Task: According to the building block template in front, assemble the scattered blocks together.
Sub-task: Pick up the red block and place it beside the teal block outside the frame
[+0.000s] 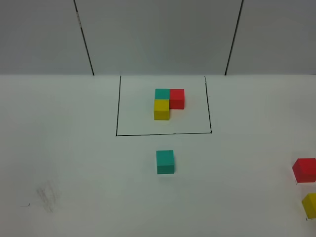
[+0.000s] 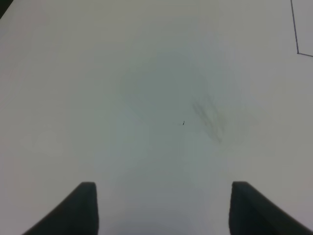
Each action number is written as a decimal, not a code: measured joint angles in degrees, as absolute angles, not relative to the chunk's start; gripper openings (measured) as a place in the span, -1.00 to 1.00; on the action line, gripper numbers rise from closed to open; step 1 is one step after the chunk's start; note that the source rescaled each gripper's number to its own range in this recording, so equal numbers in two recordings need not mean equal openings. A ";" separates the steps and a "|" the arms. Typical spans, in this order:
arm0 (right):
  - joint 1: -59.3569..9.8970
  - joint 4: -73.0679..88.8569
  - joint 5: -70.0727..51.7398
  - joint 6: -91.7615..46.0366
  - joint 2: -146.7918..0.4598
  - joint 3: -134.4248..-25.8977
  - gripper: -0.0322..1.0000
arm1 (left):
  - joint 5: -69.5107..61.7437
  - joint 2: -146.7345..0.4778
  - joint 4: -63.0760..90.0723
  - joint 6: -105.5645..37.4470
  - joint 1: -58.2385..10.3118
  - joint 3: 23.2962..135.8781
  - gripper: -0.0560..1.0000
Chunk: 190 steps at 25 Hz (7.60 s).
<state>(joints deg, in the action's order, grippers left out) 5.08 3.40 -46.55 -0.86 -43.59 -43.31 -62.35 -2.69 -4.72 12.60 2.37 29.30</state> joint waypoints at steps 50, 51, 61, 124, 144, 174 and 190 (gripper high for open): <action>4.86 2.31 -40.04 -2.31 -106.88 -62.21 0.60 | -62.35 -2.69 -4.72 12.60 2.37 29.30 -0.20; 4.86 2.31 -39.99 -2.31 -107.42 -62.21 0.60 | -62.35 -2.69 -4.72 12.60 2.37 29.30 -0.20; 4.86 2.48 -38.55 -2.31 -109.18 -62.17 0.50 | -62.35 -2.69 -4.72 12.60 2.37 29.30 -0.20; -31.06 0.00 -69.32 -61.55 -122.97 -102.86 -0.48 | -62.35 -2.69 -4.72 12.60 2.37 29.30 -0.20; -32.41 5.16 -66.41 -59.93 -125.40 -103.35 -0.48 | -62.35 -2.69 -4.72 12.60 2.37 29.30 -0.20; -32.63 6.83 -62.00 -60.10 -129.99 -103.35 -0.48 | -62.35 -2.69 -4.72 12.60 2.37 29.30 -0.20; -32.63 7.66 -60.84 -58.87 -132.01 -103.47 -0.48 | -62.35 -2.69 -4.72 12.60 2.37 29.30 -0.20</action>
